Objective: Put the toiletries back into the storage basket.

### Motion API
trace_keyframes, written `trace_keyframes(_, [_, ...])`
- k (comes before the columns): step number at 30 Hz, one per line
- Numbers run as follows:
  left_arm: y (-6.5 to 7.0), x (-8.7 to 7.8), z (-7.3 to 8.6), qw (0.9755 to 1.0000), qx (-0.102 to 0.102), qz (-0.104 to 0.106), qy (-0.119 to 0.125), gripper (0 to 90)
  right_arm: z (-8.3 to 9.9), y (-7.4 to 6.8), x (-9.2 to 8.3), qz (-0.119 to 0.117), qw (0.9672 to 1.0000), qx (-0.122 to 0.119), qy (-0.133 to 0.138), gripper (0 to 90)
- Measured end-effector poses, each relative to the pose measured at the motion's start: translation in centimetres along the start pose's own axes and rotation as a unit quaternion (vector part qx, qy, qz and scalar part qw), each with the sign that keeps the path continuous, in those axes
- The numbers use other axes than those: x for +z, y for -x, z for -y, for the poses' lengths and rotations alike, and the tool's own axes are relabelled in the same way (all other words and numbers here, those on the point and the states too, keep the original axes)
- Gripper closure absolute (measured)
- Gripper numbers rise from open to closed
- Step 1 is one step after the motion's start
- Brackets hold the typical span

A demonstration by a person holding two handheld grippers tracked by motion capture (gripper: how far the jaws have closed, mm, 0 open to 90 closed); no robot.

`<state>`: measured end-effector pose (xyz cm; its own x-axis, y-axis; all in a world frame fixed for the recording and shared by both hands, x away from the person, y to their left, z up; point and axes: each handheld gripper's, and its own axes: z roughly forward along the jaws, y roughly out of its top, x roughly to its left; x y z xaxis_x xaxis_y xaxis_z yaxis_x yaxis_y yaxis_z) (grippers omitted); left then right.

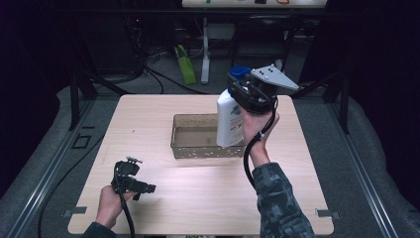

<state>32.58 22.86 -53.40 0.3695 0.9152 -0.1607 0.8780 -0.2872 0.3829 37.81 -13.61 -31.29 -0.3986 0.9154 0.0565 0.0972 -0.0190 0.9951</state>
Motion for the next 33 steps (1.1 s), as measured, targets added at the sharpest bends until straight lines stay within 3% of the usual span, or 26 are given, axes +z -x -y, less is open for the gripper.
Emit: trace_keyframes(33, [0.0,0.1,-0.2,1.0,0.006,0.0,-0.001,15.3,2.1,0.3,2.9,0.011,0.9996,0.012,-0.021,59.2])
